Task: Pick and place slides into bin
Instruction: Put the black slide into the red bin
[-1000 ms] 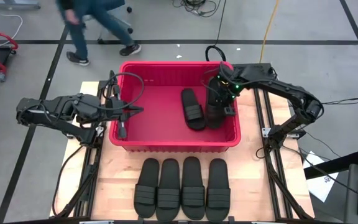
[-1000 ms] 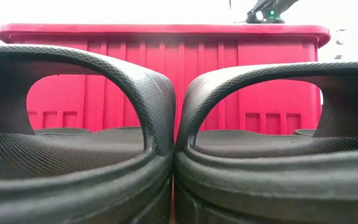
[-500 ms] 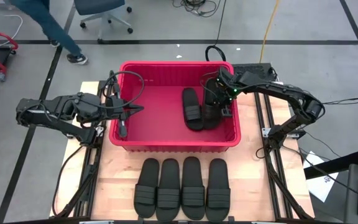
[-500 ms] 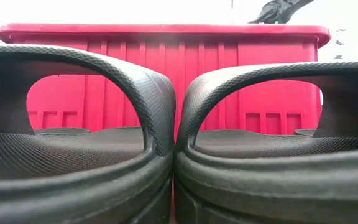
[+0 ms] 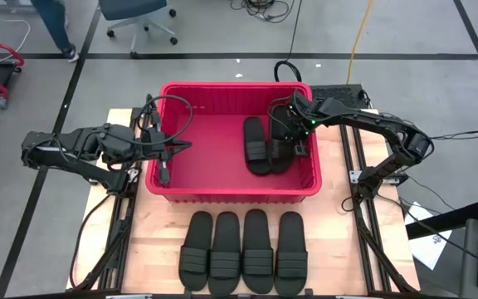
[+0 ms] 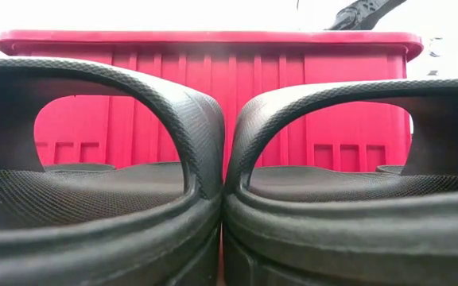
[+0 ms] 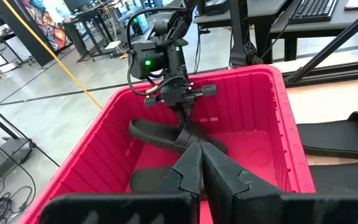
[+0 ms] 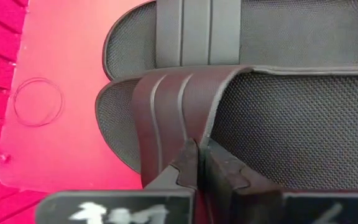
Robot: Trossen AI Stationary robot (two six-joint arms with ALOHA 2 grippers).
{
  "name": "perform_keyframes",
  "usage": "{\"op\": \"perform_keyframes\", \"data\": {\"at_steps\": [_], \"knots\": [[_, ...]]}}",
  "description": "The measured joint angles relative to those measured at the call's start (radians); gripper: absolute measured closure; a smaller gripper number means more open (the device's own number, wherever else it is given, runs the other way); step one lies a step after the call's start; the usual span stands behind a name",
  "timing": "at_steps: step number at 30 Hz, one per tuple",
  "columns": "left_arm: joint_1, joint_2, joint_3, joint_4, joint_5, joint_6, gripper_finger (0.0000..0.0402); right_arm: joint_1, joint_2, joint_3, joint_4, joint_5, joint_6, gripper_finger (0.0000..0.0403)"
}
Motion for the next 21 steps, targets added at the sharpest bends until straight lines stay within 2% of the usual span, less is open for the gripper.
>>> {"op": "perform_keyframes", "data": {"at_steps": [10,17,21], "knots": [[0.0,0.0,0.0,0.0,0.0,0.0,0.0382,0.0,0.001,-0.001,0.019,0.017,-0.011,0.0387],[0.0,0.0,0.0,0.0,0.001,0.0,0.0382,0.003,0.003,-0.002,0.025,0.168,-0.008,0.0357],[0.0,0.0,0.0,-0.001,0.001,0.0,0.0382,0.003,0.003,-0.002,0.031,0.178,-0.011,0.0339]]}}
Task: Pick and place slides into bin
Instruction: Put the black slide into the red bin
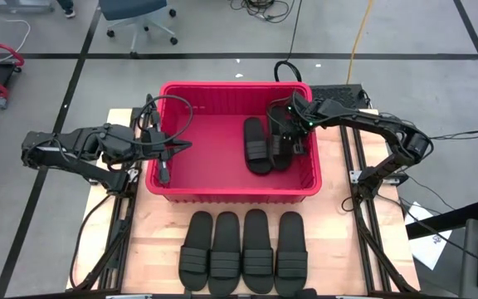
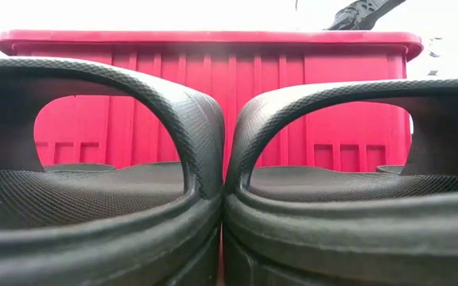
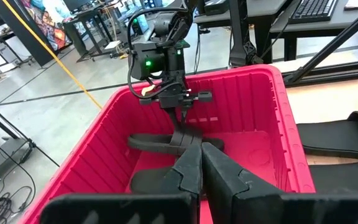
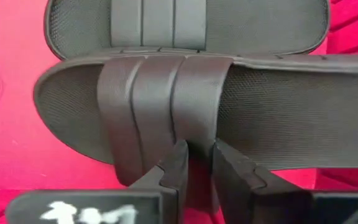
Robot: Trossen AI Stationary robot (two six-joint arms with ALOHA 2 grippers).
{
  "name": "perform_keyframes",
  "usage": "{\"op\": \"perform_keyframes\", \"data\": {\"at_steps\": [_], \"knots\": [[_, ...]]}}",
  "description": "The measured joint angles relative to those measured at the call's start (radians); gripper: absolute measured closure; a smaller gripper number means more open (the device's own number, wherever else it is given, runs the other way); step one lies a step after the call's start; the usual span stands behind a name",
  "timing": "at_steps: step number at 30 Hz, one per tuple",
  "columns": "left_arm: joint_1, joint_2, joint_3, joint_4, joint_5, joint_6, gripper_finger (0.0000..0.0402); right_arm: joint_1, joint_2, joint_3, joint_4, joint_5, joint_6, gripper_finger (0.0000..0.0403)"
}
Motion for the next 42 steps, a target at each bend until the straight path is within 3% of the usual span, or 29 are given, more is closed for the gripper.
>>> {"op": "perform_keyframes", "data": {"at_steps": [12,16,23,32,37,42], "knots": [[0.0,0.0,0.0,-0.001,0.0,-0.001,0.0382,0.001,-0.008,0.0,0.012,0.01,0.002,0.0244],[0.0,0.0,0.0,-0.001,0.0,-0.005,0.0382,0.022,-0.048,0.004,0.058,0.061,0.012,0.0215],[0.0,0.001,0.0,0.004,-0.007,-0.022,0.0382,0.077,-0.147,0.007,0.197,0.061,0.115,0.0196],[0.069,0.036,0.0,0.052,-0.056,-0.067,0.0382,0.161,-0.38,0.008,0.265,0.057,0.277,0.023],[0.146,0.112,0.033,0.076,-0.004,-0.026,0.0382,0.214,-0.488,0.008,0.264,0.052,0.346,0.0292],[0.22,0.242,0.188,0.013,0.081,0.03,0.0383,0.252,-0.569,0.008,0.257,0.053,0.379,0.0376]]}}
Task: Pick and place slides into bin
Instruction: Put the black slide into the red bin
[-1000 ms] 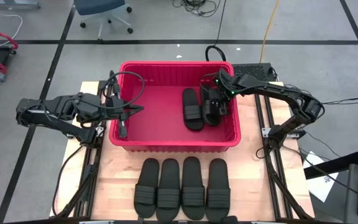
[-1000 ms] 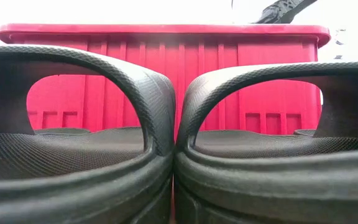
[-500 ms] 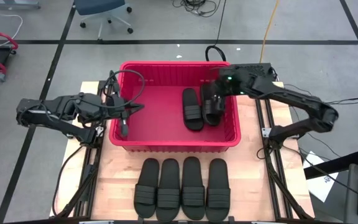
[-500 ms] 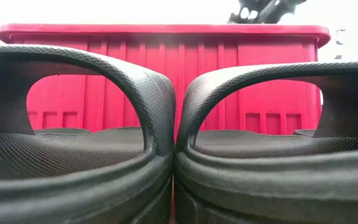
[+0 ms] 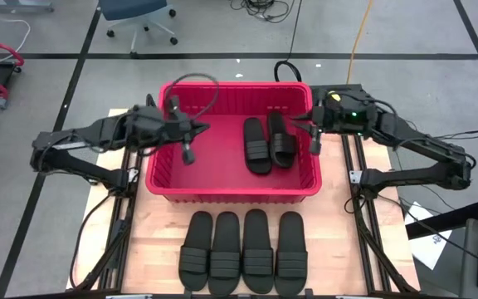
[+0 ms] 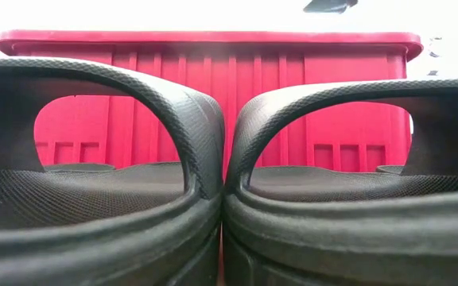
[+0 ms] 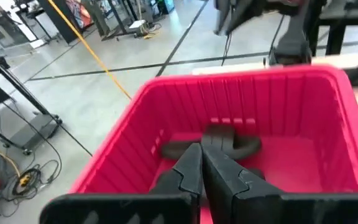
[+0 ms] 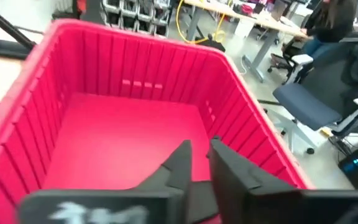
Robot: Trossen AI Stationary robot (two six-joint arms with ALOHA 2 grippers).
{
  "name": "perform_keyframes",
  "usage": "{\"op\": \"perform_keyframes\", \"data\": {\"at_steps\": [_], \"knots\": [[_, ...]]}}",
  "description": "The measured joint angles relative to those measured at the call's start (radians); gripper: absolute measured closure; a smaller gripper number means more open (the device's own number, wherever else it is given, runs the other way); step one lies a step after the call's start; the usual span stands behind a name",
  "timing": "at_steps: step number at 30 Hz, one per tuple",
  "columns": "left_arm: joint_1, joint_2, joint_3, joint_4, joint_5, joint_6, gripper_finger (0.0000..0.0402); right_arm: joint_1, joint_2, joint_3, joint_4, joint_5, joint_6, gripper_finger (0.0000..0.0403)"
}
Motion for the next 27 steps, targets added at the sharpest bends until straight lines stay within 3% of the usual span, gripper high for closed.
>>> {"op": "perform_keyframes", "data": {"at_steps": [2,10,16,21,27], "knots": [[0.035,0.06,0.084,-0.074,0.026,-0.009,0.0383,0.015,-0.02,0.0,-0.01,0.0,0.0,0.0395],[0.139,0.318,0.44,-0.34,0.159,-0.008,0.0383,0.068,-0.094,0.0,-0.102,0.0,0.029,0.0401],[0.196,0.492,0.661,-0.508,0.184,-0.006,0.0383,0.088,-0.131,0.0,-0.099,0.0,0.046,0.0402],[0.229,0.605,0.749,-0.58,0.277,-0.01,0.0383,0.088,-0.137,0.0,-0.12,0.0,0.064,0.0402],[0.233,0.665,0.758,-0.582,0.254,-0.018,0.0382,0.088,-0.134,0.0,-0.121,0.0,0.073,0.0402]]}}
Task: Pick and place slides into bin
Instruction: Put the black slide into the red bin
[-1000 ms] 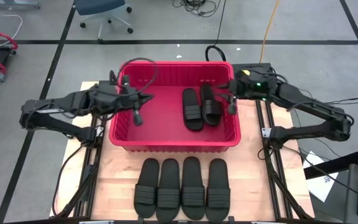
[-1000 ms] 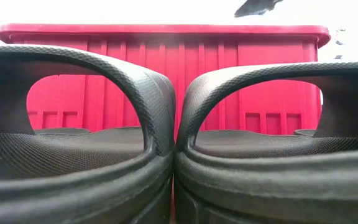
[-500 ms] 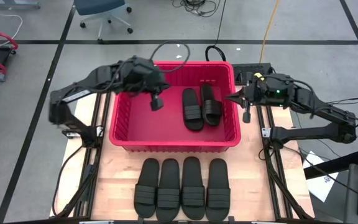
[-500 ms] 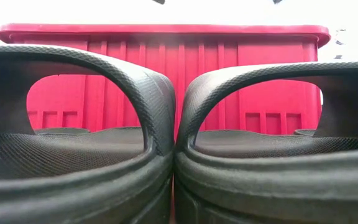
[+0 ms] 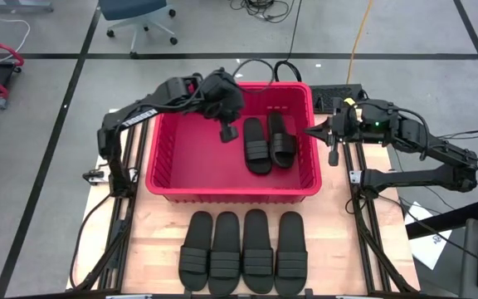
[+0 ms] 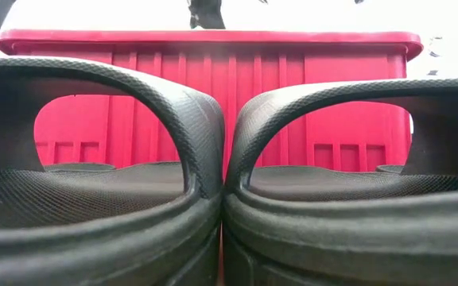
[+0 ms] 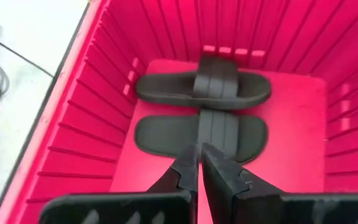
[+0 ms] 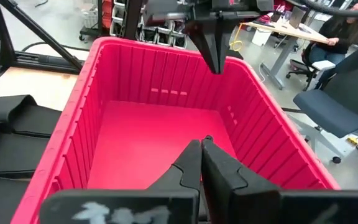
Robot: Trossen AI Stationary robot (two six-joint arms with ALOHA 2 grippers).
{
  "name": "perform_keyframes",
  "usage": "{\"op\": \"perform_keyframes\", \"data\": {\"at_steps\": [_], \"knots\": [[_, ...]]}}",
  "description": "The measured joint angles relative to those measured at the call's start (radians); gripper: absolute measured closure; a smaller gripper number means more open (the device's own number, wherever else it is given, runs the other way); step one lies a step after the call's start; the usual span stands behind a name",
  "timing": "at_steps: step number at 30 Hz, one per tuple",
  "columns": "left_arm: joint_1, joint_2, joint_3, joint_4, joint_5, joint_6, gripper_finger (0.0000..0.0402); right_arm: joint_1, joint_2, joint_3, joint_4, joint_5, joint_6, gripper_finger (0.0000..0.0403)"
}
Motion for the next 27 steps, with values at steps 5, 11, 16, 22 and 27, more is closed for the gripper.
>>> {"op": "perform_keyframes", "data": {"at_steps": [5,11,16,22,27], "knots": [[-0.002,0.037,0.0,0.018,-0.019,0.007,0.0382,0.0,0.001,0.0,-0.003,0.0,0.006,0.0403],[-0.002,0.073,0.0,0.046,0.034,-0.04,0.0347,0.0,0.004,-0.032,-0.008,0.0,0.006,0.0403],[0.013,0.089,0.0,0.049,0.07,-0.082,0.029,-0.001,0.004,-0.088,0.011,0.0,0.033,0.0403],[0.058,0.133,-0.001,0.042,0.198,-0.145,0.0254,-0.003,0.003,-0.137,0.066,0.0,0.056,0.0403],[0.068,0.148,-0.001,0.045,0.187,-0.118,0.0255,-0.004,0.004,-0.187,0.06,0.0,0.126,0.0403]]}}
